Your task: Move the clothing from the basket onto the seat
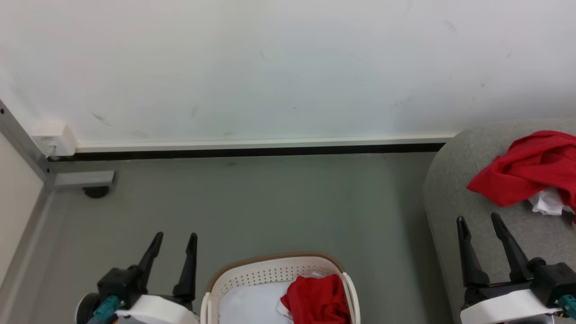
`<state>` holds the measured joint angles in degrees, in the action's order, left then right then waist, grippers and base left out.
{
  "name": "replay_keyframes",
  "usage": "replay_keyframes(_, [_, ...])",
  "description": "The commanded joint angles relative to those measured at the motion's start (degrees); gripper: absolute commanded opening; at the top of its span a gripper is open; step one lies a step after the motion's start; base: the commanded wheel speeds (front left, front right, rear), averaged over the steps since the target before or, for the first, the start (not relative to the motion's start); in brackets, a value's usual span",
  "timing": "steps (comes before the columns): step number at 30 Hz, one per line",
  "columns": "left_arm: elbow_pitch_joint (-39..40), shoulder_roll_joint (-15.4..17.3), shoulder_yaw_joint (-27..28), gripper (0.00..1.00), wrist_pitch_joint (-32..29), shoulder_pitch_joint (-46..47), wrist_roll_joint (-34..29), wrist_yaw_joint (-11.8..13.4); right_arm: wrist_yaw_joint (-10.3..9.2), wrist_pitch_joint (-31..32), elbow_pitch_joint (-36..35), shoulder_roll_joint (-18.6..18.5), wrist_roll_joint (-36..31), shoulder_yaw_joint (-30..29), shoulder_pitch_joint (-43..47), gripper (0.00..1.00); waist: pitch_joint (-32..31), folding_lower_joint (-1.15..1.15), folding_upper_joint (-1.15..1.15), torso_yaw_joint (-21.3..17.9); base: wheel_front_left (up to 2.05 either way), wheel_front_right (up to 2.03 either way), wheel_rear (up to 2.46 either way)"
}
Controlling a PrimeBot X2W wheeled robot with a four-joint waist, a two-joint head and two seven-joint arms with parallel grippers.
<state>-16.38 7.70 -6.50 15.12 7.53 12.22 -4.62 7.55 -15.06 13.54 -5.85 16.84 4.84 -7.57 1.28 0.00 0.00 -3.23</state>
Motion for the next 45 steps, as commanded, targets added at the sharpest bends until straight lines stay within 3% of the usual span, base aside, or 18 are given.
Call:
replay_keyframes(1, [-0.67,-0.09,-0.20,1.00,0.04,1.30,0.20,-0.42,-0.12,-0.15,0.23,-0.45,-0.30,-0.29,-1.26,1.00,2.02,0.00,0.00,-1.32,0.00,0.00,0.00])
replay_keyframes(12, [-10.56,1.89,-5.55,1.00,0.04,10.98,-0.61,-2.74,-0.12,-0.09,-0.65,-0.96,-1.67,-2.30,-8.05,1.00,14.04,0.00,0.00,-6.95,0.00,0.00,0.00])
replay_keyframes(18, [-19.74,3.07,-14.93,1.00,-0.36,18.50,2.12,-2.90,-0.12,-0.09,-3.06,-0.15,-2.41,-5.11,-11.44,1.00,20.78,0.00,0.00,-9.71,0.00,0.00,0.00])
replay_keyframes(31, [-34.12,7.40,-36.04,1.00,-12.34,32.24,19.78,-2.80,-0.13,-0.09,-9.00,2.92,-3.40,-5.11,-16.23,1.00,34.75,0.00,0.00,-15.67,0.00,0.00,0.00])
replay_keyframes(45, [-34.26,13.41,-49.43,1.00,-21.53,39.16,34.15,-2.81,-0.13,-0.09,-11.39,3.01,2.69,-0.95,-17.68,1.00,43.35,0.00,0.00,-20.10,0.00,0.00,0.00])
